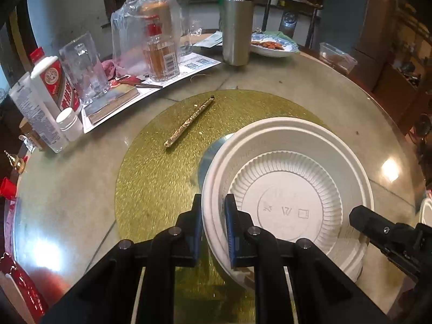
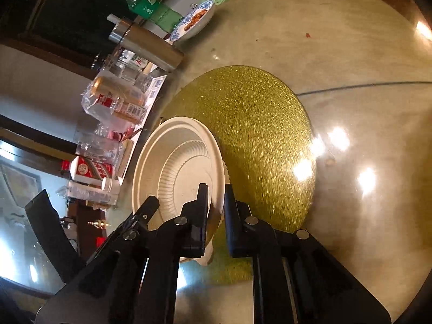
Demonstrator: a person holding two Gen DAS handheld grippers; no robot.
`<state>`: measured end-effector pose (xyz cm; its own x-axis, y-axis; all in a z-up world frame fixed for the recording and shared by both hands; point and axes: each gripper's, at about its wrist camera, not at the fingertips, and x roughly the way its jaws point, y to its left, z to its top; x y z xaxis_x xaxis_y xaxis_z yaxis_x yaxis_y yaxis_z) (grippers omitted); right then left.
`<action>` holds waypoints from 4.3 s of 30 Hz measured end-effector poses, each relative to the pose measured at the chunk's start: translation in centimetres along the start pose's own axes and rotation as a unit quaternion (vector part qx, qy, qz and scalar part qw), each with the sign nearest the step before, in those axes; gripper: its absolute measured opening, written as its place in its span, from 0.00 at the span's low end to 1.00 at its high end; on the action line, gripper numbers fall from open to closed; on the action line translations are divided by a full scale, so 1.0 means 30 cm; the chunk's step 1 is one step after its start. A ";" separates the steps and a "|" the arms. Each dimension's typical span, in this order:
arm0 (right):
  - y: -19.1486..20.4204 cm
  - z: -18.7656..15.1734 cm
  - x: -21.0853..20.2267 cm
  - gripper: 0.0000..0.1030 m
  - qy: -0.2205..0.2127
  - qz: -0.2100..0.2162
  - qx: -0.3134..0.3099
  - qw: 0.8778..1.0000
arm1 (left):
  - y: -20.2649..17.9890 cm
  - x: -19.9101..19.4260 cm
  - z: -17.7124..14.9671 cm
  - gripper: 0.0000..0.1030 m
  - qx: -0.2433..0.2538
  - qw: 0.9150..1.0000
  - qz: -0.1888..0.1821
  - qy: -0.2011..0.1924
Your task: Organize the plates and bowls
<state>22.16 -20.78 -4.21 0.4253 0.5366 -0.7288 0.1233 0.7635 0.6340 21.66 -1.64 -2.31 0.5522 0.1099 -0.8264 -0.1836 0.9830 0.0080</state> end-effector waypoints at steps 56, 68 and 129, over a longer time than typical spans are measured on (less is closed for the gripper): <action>0.053 -0.385 -0.144 0.11 -0.128 -0.077 -0.130 0.980 | 0.090 -0.170 -0.311 0.16 0.001 0.998 -0.009 -0.057; 0.048 -0.386 -0.159 0.11 -0.138 -0.087 -0.136 0.977 | 0.074 -0.184 -0.317 0.16 0.009 0.998 -0.004 -0.068; 0.452 -0.654 -0.288 0.11 -0.161 -0.031 -0.271 0.949 | 0.440 -0.566 -0.438 0.15 -0.055 0.985 0.045 -0.156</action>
<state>2.56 -8.00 5.60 0.6955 0.4136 -0.5876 -0.2845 0.9094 0.3033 -0.82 7.53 4.43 0.7491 0.2531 -0.6123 -0.3215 0.9469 -0.0020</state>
